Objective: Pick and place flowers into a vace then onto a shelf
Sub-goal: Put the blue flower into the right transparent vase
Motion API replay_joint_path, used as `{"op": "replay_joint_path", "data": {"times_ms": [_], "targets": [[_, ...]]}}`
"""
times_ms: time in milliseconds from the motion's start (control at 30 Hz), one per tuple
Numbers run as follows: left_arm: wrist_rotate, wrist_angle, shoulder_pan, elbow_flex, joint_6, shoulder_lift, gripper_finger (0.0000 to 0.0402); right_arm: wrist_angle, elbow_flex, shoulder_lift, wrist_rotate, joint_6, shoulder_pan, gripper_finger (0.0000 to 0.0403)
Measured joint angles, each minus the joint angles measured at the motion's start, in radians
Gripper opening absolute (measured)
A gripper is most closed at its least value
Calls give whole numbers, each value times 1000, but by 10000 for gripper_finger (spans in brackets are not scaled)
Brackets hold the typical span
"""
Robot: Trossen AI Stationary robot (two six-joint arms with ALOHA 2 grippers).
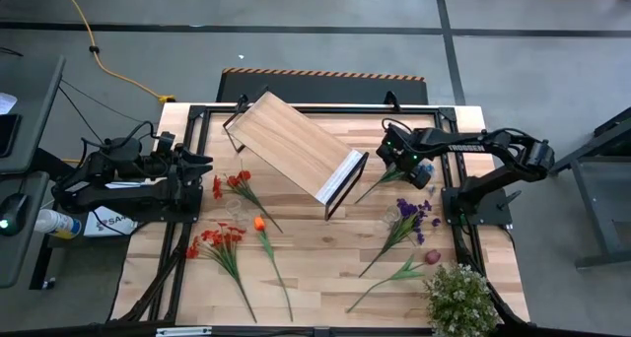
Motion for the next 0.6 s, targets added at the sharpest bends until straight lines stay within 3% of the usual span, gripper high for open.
{"op": "replay_joint_path", "data": {"times_ms": [200, 600], "targets": [[0, 0, 0, 0, 0, 0, 264, 0, 0, 0, 18, -6, 0, 203], [-1, 0, 0, 0, 0, 0, 264, 1, 0, 0, 57, -31, 0, 71]]}}
